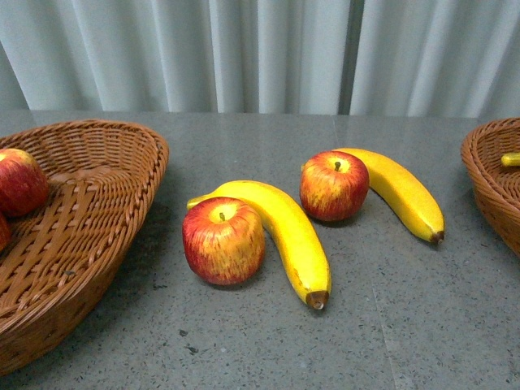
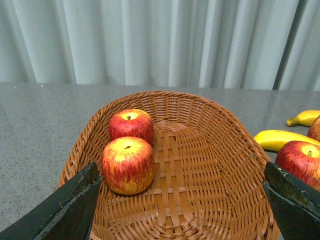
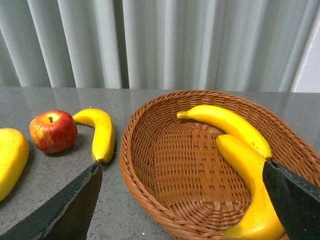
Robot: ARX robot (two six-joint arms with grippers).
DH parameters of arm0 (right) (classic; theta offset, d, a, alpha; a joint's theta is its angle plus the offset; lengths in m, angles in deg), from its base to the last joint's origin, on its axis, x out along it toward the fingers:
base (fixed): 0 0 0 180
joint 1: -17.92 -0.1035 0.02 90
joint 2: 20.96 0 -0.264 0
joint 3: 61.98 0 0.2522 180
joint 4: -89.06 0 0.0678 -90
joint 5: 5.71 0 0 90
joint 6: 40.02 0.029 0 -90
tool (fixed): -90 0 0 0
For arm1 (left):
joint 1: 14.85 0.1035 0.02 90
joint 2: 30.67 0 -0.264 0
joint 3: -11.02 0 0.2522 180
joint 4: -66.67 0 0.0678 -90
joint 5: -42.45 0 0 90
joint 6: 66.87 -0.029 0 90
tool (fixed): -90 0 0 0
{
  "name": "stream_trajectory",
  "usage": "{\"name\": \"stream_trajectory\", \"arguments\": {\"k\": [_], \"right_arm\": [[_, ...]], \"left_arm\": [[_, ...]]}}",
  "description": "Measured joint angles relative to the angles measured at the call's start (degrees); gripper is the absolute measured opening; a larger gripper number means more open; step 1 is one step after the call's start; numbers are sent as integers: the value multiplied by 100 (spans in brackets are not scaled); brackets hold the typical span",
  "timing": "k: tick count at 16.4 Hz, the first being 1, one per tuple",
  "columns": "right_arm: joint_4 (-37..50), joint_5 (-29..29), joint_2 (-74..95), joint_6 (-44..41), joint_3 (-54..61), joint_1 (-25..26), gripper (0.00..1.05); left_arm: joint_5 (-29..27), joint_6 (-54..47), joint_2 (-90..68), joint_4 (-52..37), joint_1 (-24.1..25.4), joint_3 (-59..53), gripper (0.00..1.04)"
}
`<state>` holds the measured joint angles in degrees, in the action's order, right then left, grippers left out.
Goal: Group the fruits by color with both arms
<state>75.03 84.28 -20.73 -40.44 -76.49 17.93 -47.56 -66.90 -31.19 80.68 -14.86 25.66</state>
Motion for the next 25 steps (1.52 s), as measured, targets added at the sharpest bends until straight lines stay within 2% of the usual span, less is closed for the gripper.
{"name": "stream_trajectory", "arguments": {"k": [12, 13, 14, 15, 16, 17, 19, 21, 22, 23, 25], "right_arm": [[0, 0, 0, 0, 0, 0, 98], [-2, 2, 0, 0, 0, 0, 98], [0, 2, 0, 0, 0, 0, 98], [2, 2, 0, 0, 0, 0, 98], [-4, -2, 0, 2, 0, 0, 98], [-2, 2, 0, 0, 0, 0, 98], [0, 0, 0, 0, 0, 0, 98], [0, 0, 0, 2, 0, 0, 98], [0, 0, 0, 0, 0, 0, 98], [0, 0, 0, 2, 0, 0, 98], [0, 0, 0, 2, 0, 0, 98]], "left_arm": [[0, 0, 0, 0, 0, 0, 98], [-673, 120, -177, 612, -299, 160, 98], [-1580, 197, -638, 1001, -756, 385, 98], [-2111, 219, -763, 964, -911, 420, 98], [-2339, 234, -758, 946, -863, 483, 98], [-2293, 216, -758, 802, -776, 643, 98], [-1668, 42, -1281, 127, -236, 811, 98], [-610, -256, -2592, -935, 634, 1224, 98], [-168, -376, -3252, -1403, 848, 1591, 98], [345, -518, -4052, -1755, 861, 2138, 98], [1158, -800, -5453, -1519, 485, 3130, 98]]}}
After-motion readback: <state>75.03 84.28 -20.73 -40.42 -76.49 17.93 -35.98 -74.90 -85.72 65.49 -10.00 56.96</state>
